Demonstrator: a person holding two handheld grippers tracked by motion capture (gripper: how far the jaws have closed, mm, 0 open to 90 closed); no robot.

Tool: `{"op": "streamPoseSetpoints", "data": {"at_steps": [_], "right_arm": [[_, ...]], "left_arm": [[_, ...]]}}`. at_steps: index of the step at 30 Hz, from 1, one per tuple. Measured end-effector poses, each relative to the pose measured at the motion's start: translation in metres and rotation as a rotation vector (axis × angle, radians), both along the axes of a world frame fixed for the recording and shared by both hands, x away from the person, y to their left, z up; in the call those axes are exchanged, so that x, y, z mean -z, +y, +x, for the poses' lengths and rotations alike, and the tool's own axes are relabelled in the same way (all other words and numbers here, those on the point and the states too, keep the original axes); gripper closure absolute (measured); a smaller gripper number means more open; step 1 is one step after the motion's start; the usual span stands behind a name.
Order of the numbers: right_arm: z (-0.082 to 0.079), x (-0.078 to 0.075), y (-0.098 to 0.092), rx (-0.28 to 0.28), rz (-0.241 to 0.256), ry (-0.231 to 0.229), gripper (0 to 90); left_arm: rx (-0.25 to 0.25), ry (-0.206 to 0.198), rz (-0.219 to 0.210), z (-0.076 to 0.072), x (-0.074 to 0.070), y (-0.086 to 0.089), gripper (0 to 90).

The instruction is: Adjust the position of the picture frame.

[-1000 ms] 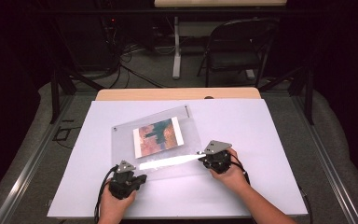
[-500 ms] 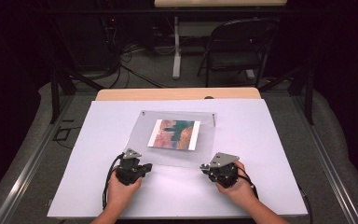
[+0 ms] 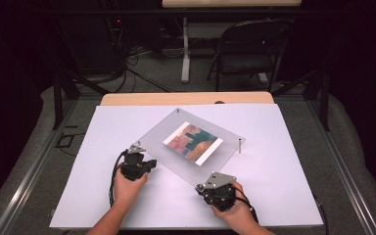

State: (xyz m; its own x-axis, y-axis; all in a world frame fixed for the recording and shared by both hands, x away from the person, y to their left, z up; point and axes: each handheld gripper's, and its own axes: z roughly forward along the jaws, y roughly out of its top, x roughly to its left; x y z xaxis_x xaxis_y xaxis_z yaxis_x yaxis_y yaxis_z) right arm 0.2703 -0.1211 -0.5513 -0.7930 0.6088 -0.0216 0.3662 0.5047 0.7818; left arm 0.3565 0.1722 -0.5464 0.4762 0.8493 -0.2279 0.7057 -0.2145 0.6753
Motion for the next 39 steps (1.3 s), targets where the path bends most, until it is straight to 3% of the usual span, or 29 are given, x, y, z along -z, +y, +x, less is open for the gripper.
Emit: {"op": "streamPoseSetpoints", "data": {"at_steps": [9,11,14,16,24,29,34,36,39], "right_arm": [[-0.008,0.001,0.034,0.001,0.014,0.015,85.1],[-0.008,0.001,0.035,-0.005,0.009,0.014,84.5],[-0.008,0.001,0.033,-0.007,-0.004,0.023,75.3],[-0.009,0.002,0.028,-0.004,-0.008,0.031,73.8],[-0.024,-0.008,-0.009,0.018,0.006,0.035,66.3],[-0.028,-0.016,-0.04,0.074,0.001,-0.01,66.2],[-0.004,-0.021,-0.078,0.2,0.023,-0.039,66.8],[0.014,-0.02,-0.097,0.283,0.036,-0.034,66.6],[0.033,-0.016,-0.116,0.361,0.034,-0.031,66.1]], "left_arm": [[-0.031,-0.014,-0.017,0.011,0.002,0.008,90.0],[-0.036,-0.027,-0.05,0.01,0.0,0.01,90.0],[-0.031,-0.038,-0.027,0.007,-0.001,0.009,89.3],[-0.035,-0.029,-0.025,0.005,0.0,0.008,86.6],[-0.034,-0.028,-0.022,-0.007,-0.005,0.013,81.1],[-0.026,-0.033,-0.035,-0.017,-0.011,0.011,79.1],[-0.001,-0.035,-0.04,-0.031,-0.015,0.008,76.3],[0.015,-0.034,-0.049,-0.036,-0.016,0.008,74.3],[0.036,-0.035,-0.052,-0.044,-0.016,0.007,74.3]]}}
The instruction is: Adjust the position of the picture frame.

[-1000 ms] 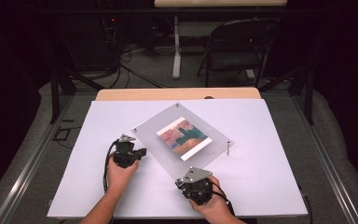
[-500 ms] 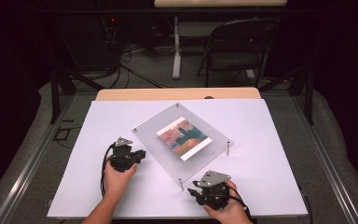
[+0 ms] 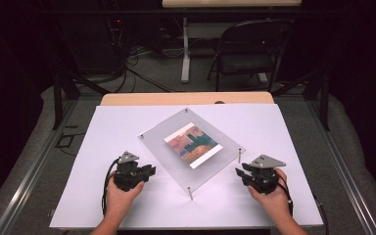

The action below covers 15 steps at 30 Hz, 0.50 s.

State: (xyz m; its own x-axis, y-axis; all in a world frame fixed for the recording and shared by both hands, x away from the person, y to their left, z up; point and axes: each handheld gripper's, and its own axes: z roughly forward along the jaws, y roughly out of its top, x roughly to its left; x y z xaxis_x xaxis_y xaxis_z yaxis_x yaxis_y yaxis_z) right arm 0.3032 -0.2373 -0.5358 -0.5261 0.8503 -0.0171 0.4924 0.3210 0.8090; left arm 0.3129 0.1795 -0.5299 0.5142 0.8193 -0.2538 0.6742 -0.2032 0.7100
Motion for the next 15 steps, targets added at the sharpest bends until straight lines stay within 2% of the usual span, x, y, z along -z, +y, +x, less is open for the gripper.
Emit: {"op": "streamPoseSetpoints", "data": {"at_steps": [5,9,12,15], "right_arm": [[0.024,0.009,-0.015,0.05,-0.003,0.019,62.8],[0.038,0.014,-0.015,0.04,-0.013,0.006,61.8],[0.047,0.018,-0.011,0.026,0.008,0.009,62.2],[0.053,0.02,-0.007,0.008,0.025,0.019,66.9]], "left_arm": [[0.032,0.004,-0.006,-0.012,0.0,0.0,75.0],[0.06,0.011,-0.022,-0.022,0.001,-0.005,72.9],[0.095,0.021,-0.023,-0.03,0.005,-0.013,69.5],[0.141,0.024,-0.015,-0.038,0.008,-0.024,66.0]]}}
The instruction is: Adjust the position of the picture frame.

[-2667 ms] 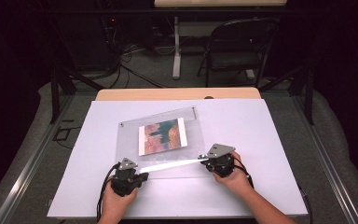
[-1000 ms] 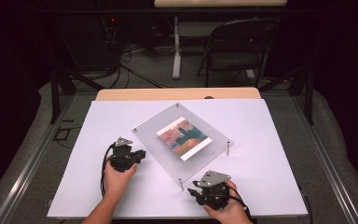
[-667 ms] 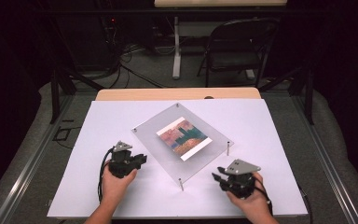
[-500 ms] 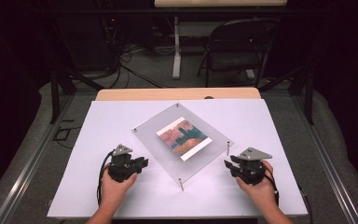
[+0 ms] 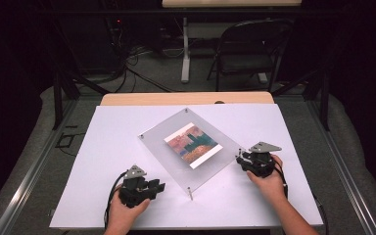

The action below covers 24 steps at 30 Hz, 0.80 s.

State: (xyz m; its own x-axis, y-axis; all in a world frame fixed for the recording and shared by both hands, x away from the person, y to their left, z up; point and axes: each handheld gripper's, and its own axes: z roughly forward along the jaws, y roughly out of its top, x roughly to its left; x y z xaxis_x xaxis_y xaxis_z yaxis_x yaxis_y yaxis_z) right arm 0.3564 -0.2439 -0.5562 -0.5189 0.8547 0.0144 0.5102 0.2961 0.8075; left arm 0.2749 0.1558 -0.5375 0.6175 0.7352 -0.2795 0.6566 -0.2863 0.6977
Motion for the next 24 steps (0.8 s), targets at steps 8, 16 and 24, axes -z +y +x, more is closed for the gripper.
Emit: {"op": "streamPoseSetpoints", "data": {"at_steps": [8,16,24], "right_arm": [[0.006,0.0,0.01,-0.012,-0.009,-0.017,82.5],[0.005,0.001,0.007,0.006,0.043,-0.001,85.3],[0.002,-0.001,0.01,0.013,0.036,0.021,85.4]], "left_arm": [[0.078,-0.018,0.006,-0.013,0.005,-0.022,58.6],[0.128,-0.019,-0.001,-0.019,0.007,-0.032,58.3],[0.155,-0.038,-0.034,-0.024,0.007,-0.044,59.7]]}}
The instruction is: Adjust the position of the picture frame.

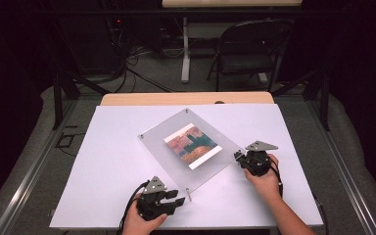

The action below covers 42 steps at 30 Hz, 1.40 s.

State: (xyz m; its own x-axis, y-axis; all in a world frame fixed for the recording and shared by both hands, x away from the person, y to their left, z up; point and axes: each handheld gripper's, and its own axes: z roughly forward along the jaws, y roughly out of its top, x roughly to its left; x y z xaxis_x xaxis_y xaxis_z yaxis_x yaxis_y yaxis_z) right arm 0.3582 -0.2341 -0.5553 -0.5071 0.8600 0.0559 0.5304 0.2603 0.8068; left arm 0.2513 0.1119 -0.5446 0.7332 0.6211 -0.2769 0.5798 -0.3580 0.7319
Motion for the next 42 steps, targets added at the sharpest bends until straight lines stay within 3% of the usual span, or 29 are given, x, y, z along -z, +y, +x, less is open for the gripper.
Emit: {"op": "streamPoseSetpoints", "data": {"at_steps": [8,10,17,19,27,32,42], "right_arm": [[-0.004,-0.001,0.003,-0.007,0.008,0.009,85.3],[-0.005,-0.001,0.003,-0.013,0.006,0.013,85.3],[-0.01,-0.002,0.006,-0.026,0.01,0.023,85.4],[-0.01,-0.002,0.006,-0.034,0.002,0.023,85.4],[-0.017,-0.004,0.009,-0.043,-0.012,0.042,85.7],[-0.024,-0.005,0.01,-0.058,-0.02,0.046,85.7],[-0.053,-0.01,0.015,-0.1,0.02,0.071,85.6]], "left_arm": [[-0.001,-0.026,-0.017,0.0,0.001,-0.01,66.4],[-0.002,-0.027,-0.003,0.0,0.002,-0.012,68.3],[0.001,-0.031,0.005,0.0,0.004,-0.012,83.9],[0.011,-0.059,0.028,-0.002,0.003,-0.012,84.7],[0.022,-0.054,0.045,0.001,0.001,-0.002,85.3],[-0.005,-0.052,0.046,0.006,0.001,0.006,85.3],[-0.072,-0.036,0.055,0.019,-0.004,0.029,85.4]]}}
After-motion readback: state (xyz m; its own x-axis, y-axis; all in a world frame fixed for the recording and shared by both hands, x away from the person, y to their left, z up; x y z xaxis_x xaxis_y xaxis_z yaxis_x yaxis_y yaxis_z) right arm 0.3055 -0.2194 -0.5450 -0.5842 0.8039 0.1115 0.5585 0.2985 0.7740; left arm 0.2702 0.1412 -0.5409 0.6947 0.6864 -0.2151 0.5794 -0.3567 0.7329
